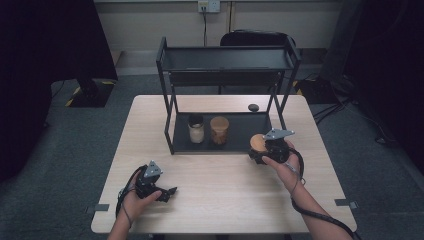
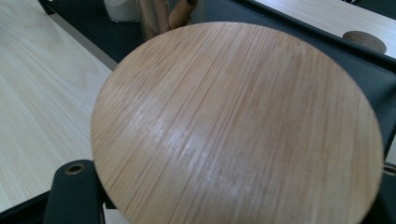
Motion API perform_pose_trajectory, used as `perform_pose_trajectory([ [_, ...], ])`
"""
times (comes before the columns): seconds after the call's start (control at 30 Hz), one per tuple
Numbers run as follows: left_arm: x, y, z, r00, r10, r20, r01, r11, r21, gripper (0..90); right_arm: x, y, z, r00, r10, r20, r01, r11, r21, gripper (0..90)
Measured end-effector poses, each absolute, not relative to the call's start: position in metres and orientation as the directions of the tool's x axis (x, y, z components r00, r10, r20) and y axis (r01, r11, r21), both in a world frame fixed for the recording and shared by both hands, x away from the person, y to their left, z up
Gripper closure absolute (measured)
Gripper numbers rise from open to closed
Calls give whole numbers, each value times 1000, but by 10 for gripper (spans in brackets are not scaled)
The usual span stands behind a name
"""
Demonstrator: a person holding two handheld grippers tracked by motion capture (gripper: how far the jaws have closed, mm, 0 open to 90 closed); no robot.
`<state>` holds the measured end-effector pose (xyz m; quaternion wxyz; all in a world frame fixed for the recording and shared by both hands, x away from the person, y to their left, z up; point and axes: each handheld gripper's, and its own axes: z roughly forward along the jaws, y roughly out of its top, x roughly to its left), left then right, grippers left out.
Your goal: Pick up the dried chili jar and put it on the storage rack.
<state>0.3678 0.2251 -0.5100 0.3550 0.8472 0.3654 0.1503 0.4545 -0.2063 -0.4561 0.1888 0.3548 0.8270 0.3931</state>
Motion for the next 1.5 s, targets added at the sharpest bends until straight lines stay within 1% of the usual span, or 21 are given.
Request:
perform_pose_trajectory([
  [1.1,368,225,-510,688,726,-5,513,-480,712,1,478,-190,-454,-670,741,-36,437,434,788,257],
  [1.5,368,225,-510,688,726,-5,513,-481,711,1,486,-190,-453,-663,748,-36,441,429,788,257],
])
